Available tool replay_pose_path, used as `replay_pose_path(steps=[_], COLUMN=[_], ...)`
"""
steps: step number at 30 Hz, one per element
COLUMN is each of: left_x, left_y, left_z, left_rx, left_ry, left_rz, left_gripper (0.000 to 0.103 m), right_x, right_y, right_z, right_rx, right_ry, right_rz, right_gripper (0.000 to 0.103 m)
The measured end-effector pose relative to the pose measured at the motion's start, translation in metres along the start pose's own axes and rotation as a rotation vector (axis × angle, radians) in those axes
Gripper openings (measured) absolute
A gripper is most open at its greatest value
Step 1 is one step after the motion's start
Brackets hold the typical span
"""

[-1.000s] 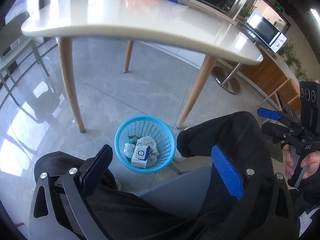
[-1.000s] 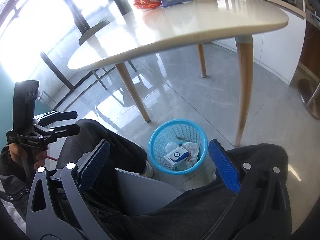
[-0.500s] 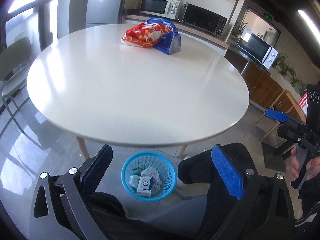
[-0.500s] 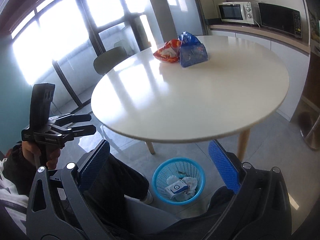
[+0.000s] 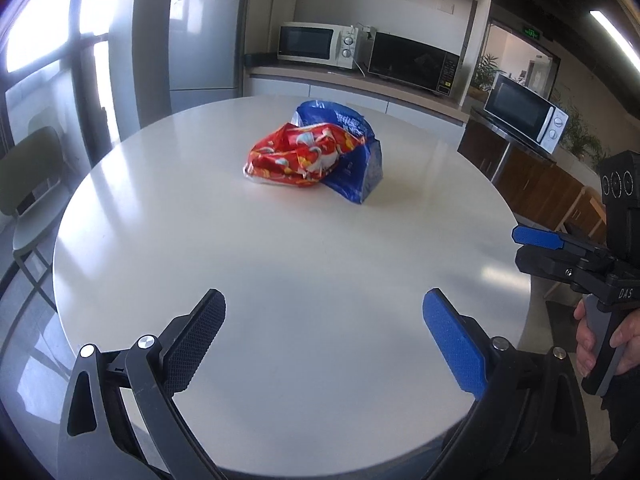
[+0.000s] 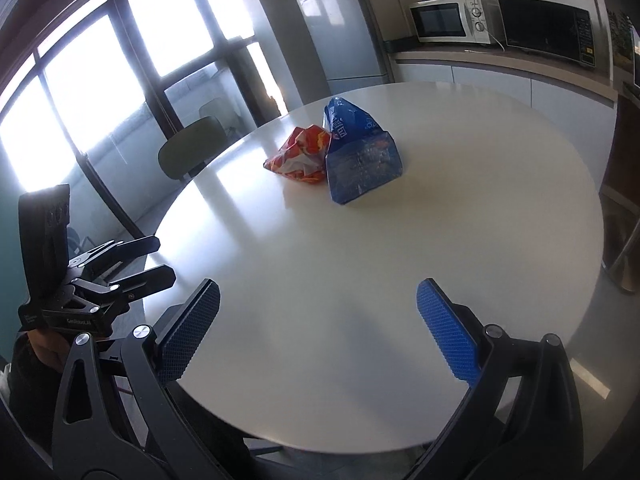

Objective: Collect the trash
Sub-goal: 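Raise both tools back up toward the snack bags on the table, then grasp the red snack bag with the left tool while the right tool grasps the blue bag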

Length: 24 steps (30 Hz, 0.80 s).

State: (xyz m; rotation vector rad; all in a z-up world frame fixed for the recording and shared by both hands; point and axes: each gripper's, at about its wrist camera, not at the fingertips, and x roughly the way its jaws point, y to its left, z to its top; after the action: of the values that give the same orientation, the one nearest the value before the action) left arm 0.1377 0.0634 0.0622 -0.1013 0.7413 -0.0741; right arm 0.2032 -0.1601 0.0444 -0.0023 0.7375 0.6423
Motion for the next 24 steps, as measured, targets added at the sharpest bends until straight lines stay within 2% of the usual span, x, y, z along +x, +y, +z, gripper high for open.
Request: replay_pose_path(steps=[3, 8, 17, 20, 24], left_x=[0.013, 0.034, 0.077, 0.086, 0.095], left_y=[0.006, 0.016, 0.032, 0.041, 0.066], left_z=[0.027, 0.06, 0.092, 0.097, 0.105], left_rx=[0.014, 0.021, 0.035, 0.009, -0.09], left_ry=[-0.015, -0.009, 0.032, 0.047, 0.055], left_rz=[0.026, 0.023, 0.026, 0.011, -0.022], left_gripper=[0.097, 0.097, 0.097, 0.097, 0.097], right_x=[0.025, 0.066, 0.109, 0.12, 0.136], right_y=[0.0, -0.009, -0.026, -0.026, -0.026], right_z=[0.025, 0.064, 0.093, 0.099, 0.101], right_rx=[0.007, 0.055, 0.1, 0.098, 0.093], right_ry=[0.003, 0.025, 0.056, 0.061, 0.076], right_rz=[-0.026, -0.024, -0.042, -0.048, -0.069], right_gripper=[0.094, 0.094, 0.094, 0.094, 0.094])
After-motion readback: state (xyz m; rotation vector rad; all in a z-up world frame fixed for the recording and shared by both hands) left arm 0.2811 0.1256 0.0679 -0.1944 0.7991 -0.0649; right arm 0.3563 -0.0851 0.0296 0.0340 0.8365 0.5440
